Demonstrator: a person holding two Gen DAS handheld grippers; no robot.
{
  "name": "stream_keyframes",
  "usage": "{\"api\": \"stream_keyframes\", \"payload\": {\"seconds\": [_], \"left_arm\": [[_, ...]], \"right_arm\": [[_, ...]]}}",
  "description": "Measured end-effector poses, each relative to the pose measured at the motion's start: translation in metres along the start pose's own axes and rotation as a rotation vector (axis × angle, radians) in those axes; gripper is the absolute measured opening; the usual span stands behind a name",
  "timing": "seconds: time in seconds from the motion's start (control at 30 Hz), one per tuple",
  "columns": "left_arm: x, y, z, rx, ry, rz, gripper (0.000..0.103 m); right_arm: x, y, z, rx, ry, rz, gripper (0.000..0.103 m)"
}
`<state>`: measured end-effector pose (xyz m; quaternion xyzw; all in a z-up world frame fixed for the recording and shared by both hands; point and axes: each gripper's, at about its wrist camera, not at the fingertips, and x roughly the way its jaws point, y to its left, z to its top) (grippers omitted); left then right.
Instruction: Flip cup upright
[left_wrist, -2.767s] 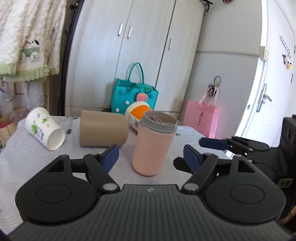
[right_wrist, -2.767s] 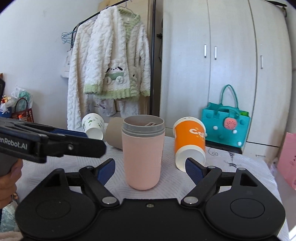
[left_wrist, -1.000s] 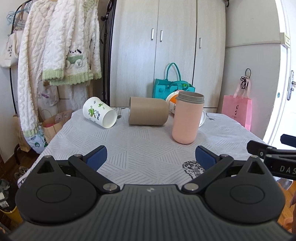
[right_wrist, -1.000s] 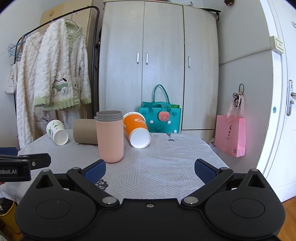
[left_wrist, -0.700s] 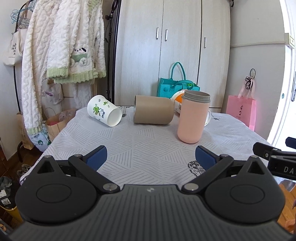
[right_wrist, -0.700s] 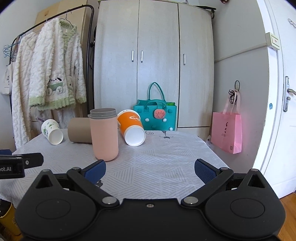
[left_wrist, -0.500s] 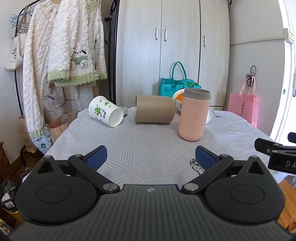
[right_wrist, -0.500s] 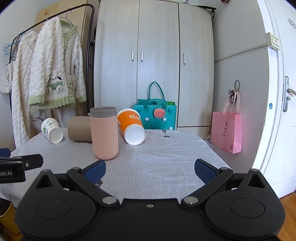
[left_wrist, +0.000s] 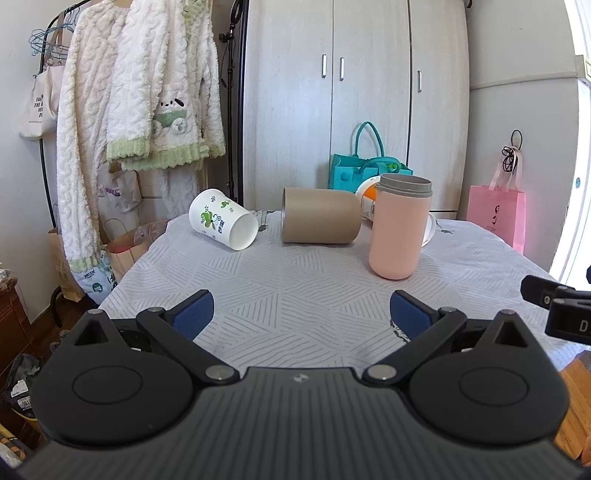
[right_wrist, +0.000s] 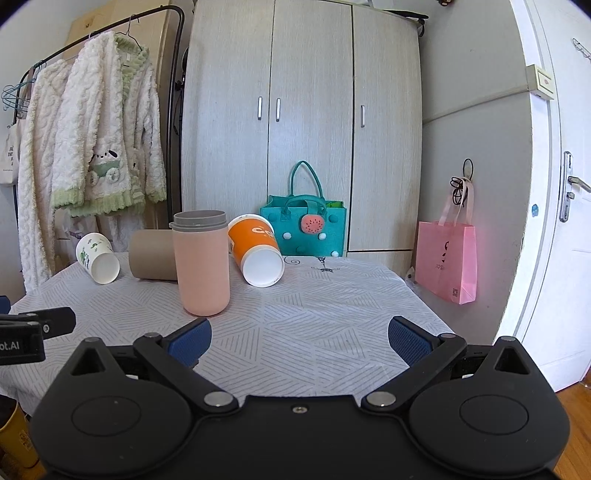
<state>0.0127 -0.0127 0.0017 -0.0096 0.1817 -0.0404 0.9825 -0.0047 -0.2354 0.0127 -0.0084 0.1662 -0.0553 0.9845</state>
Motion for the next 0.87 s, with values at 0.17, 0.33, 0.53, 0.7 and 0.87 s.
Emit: {"api": "stream_keyframes", "payload": {"seconds": [0.17,0.33,0.53,0.7,0.87], "left_arm": [[0.0014,0.0019,0.0005,-0.005,-0.002,0.019,0.103],[-0.0001,0.0051,0.0001,-0.027,-0.012,0.028,0.103],[0.0013,0.0046,0.0004,-0.024,-0.015,0.040,0.103],[0.0011,0.0038,0.0001,-0.020,-0.013,0.047,0.103],[0.0030,0.0050,0.0002,-0.019,-0.003,0.058,0.103]], "right_arm": [[0.0009,-0.0005,0.0001,0.001,0.000,-0.004,0.103],[0.0031,-0.0006,-0.0004,0.000,0.005,-0.008,0.103],[0.0043,-0.0009,-0.0008,0.001,0.007,-0.012,0.103],[0.0061,-0.0026,-0.0007,0.008,0.009,-0.019,0.103],[0.0065,-0.0040,-0.0019,0.013,0.011,-0.024,0.103]]}}
